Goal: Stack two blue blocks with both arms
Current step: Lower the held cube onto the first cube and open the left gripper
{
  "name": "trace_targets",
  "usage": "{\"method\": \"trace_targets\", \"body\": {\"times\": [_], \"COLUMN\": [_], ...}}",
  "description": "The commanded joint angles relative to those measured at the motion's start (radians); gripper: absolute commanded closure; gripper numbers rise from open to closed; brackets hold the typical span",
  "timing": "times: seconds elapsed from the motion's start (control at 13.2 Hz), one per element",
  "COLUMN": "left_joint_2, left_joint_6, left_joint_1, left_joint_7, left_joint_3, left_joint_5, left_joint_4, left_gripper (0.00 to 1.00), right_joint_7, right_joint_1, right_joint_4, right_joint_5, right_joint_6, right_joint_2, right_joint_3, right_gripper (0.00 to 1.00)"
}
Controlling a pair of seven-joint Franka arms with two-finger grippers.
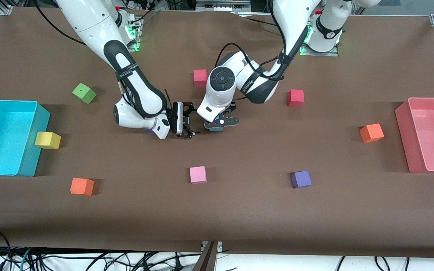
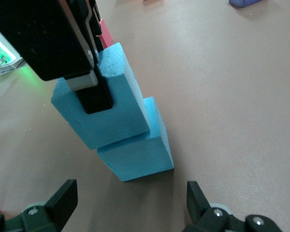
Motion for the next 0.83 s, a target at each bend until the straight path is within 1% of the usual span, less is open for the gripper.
{"method": "trace_targets", "body": {"times": [0.0, 0.76], "left_joint_2": [0.023, 0.024], "left_joint_6": [-0.003, -0.003], "left_joint_1": [-0.028, -0.031], "left_joint_7": [-0.026, -0.027], "left_joint_3": [0.021, 0.022], "left_joint_5": [-0.032, -0.032], "left_joint_4": [0.032, 0.049], "left_gripper": [1.0, 1.0], "right_joint_7": [-0.014, -0.011], "right_joint_1": [-0.004, -0.004], "right_joint_4": [-0.001, -0.001], "right_joint_5": [0.023, 0.023], "right_joint_6": [-0.01, -0.01], "right_joint_2": [-0.005, -0.006], "right_joint_3": [0.006, 0.006], "right_gripper": [0.0, 0.0]}}
